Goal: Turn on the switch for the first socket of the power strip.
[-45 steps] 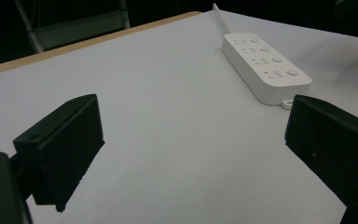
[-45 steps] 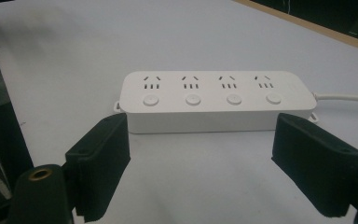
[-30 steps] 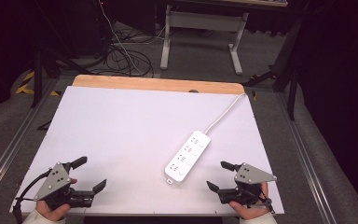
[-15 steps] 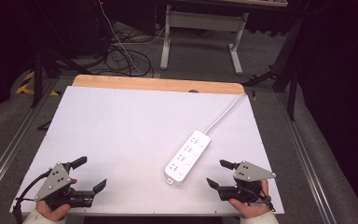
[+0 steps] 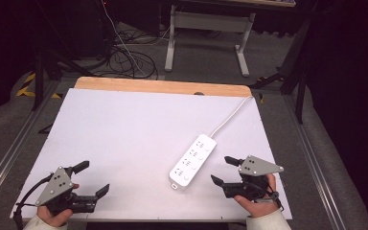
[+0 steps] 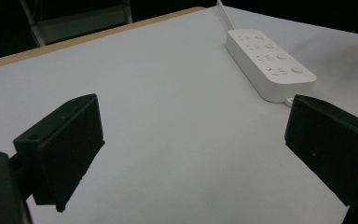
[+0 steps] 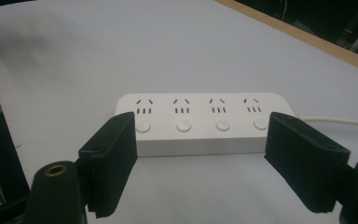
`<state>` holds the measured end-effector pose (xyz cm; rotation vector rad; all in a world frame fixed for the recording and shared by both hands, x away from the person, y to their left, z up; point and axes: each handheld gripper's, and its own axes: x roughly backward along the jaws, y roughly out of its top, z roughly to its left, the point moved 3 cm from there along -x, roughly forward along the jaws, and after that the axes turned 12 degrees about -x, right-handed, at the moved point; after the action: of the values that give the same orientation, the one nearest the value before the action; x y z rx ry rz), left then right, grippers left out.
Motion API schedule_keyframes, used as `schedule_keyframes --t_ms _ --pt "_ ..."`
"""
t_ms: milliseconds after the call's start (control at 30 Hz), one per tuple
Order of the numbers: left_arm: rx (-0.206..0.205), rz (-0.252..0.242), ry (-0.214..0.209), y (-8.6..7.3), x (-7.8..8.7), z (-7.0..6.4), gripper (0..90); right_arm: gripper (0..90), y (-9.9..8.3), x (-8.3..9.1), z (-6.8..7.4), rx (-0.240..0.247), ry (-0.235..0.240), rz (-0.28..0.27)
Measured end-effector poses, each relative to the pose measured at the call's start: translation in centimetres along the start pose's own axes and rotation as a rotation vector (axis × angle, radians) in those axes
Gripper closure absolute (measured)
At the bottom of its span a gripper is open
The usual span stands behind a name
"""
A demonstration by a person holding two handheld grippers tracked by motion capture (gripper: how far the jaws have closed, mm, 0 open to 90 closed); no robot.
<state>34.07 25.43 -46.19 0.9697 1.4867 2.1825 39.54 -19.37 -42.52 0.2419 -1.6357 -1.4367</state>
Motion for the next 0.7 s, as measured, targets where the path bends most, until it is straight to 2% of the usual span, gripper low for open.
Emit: schedule_keyframes --t_ms 700 --pt "-0.003 0.005 0.001 -0.1 0.0 0.1 4.9 27.7 3.0 -1.0 -1.4 0.004 -0.042 -0.009"
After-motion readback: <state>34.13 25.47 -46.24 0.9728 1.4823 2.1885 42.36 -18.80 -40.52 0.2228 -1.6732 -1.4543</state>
